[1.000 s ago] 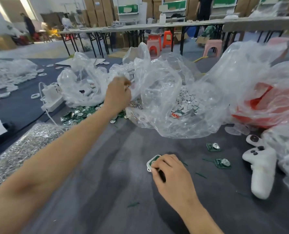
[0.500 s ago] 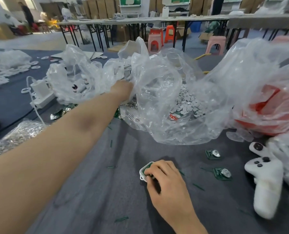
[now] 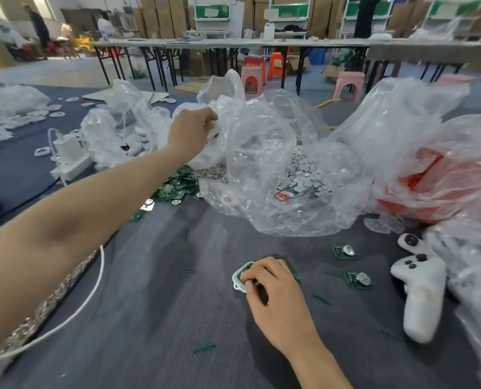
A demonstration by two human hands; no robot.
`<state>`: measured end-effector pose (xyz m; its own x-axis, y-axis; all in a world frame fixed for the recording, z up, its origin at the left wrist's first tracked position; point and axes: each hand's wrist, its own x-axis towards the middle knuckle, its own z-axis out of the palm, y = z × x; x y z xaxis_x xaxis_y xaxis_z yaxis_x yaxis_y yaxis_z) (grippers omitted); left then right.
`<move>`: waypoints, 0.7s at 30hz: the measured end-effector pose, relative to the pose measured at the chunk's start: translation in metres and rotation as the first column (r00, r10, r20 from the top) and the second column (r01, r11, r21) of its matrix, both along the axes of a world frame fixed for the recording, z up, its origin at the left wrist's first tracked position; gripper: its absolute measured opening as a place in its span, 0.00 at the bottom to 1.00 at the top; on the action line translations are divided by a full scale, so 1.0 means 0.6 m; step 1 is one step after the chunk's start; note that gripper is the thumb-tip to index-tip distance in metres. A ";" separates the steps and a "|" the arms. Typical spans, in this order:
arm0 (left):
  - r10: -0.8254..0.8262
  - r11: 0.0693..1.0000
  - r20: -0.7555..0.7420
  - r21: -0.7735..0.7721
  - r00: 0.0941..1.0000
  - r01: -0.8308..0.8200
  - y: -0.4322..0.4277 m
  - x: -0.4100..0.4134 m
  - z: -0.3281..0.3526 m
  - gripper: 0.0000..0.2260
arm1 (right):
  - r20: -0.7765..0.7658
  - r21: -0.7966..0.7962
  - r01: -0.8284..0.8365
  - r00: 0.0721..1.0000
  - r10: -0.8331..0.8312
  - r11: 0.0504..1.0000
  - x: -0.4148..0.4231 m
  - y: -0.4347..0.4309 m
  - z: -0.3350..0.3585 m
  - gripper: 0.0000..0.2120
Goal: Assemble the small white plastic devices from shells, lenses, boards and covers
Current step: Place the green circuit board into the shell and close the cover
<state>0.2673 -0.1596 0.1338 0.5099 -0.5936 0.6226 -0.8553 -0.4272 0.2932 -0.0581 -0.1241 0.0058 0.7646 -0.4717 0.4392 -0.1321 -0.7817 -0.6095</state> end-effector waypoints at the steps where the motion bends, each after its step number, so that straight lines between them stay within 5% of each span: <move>1: -0.028 1.000 -0.037 0.006 0.999 0.028 0.008 -0.005 0.002 0.10 | -0.010 -0.003 -0.001 1.000 0.001 1.000 -0.001 0.000 0.001 0.04; 10: -0.039 0.996 -0.468 0.056 0.883 0.074 0.079 -0.021 -0.032 0.08 | -0.017 -0.081 0.039 0.999 -0.040 0.996 -0.010 0.008 0.003 0.06; 13: -0.089 0.988 -0.489 -0.156 0.868 0.013 0.097 -0.049 -0.034 0.07 | 0.003 -0.075 0.049 0.999 -0.049 0.996 -0.010 0.009 0.001 0.06; 16: -0.219 0.852 -0.501 -0.516 0.838 -0.086 0.121 -0.126 -0.034 0.07 | 0.014 -0.029 0.050 0.999 -0.050 0.998 -0.010 0.008 0.001 0.07; 18: -0.392 0.772 -0.558 -0.632 0.732 -0.068 0.140 -0.202 -0.053 0.09 | 0.054 0.096 0.054 0.997 -0.059 0.994 -0.012 0.008 0.005 0.09; 21: -0.599 0.738 -0.666 -0.675 0.445 -0.016 0.165 -0.324 -0.111 0.11 | 0.204 0.432 0.038 0.969 -0.139 0.901 -0.020 0.001 0.015 0.13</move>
